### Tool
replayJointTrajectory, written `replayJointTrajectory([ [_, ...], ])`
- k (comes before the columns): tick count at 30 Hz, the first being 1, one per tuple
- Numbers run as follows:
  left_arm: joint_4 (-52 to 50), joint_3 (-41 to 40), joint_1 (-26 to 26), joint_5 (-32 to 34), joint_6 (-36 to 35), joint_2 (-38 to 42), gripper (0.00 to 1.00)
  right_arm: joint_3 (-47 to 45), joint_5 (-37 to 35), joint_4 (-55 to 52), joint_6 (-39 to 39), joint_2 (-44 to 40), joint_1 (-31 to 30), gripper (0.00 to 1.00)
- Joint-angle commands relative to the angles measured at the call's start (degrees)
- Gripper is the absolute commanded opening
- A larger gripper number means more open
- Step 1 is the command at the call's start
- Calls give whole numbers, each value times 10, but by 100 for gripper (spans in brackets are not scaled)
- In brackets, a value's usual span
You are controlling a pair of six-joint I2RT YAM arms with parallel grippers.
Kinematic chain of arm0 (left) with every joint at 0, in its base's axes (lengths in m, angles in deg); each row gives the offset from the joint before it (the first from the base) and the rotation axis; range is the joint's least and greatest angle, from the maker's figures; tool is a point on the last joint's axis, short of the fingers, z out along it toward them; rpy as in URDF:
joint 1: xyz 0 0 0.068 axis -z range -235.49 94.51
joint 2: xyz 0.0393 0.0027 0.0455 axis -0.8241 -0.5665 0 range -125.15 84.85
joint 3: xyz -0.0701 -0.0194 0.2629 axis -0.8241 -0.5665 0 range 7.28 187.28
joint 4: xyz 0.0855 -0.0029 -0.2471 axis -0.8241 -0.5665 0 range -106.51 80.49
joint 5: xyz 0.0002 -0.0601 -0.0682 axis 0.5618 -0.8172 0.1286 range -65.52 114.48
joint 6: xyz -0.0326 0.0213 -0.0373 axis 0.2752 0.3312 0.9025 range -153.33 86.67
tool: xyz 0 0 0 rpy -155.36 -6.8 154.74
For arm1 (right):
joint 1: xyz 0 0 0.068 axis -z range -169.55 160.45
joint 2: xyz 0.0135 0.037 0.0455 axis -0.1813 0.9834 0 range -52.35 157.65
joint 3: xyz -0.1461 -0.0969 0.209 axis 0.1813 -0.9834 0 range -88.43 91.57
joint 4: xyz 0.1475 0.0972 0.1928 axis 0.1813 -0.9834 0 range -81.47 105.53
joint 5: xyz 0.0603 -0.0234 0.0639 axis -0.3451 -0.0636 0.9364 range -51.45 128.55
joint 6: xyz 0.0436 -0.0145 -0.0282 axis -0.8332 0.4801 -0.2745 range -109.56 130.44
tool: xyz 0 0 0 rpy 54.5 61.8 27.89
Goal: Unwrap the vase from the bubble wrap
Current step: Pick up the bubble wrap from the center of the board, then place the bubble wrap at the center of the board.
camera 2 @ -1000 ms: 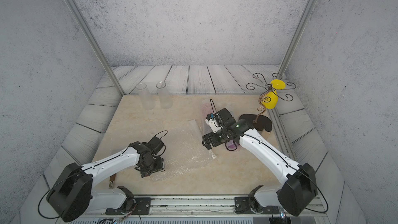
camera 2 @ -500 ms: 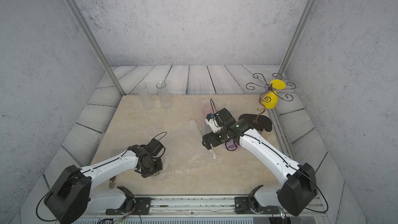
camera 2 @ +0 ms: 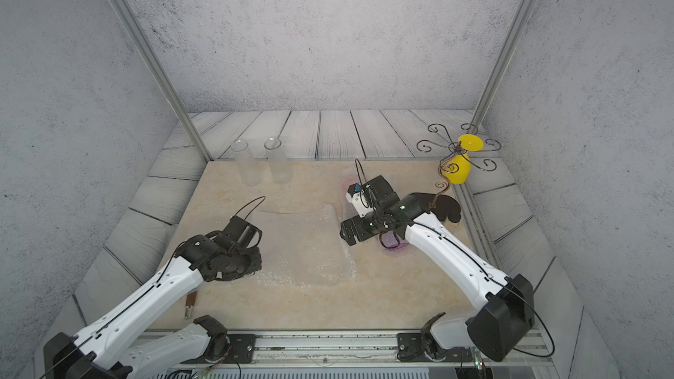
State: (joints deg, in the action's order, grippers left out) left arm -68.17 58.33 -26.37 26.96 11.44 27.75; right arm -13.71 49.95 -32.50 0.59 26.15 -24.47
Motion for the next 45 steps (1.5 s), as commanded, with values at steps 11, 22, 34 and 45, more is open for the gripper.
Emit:
replayJointTrajectory([
  [11,-59,170,-295,12,-243,-79,0,14,-29,-26,8,-7,2,99],
  [22,-13,125,-515,-9,-215,-18,0,6,-29,-33,13,-12,2,99],
  [34,57,95,-582,79,-215,-35,0,-5,-24,-37,6,-19,2,99],
  [45,73,93,-584,126,-204,-46,31,21,-35,-50,9,-10,1,99],
])
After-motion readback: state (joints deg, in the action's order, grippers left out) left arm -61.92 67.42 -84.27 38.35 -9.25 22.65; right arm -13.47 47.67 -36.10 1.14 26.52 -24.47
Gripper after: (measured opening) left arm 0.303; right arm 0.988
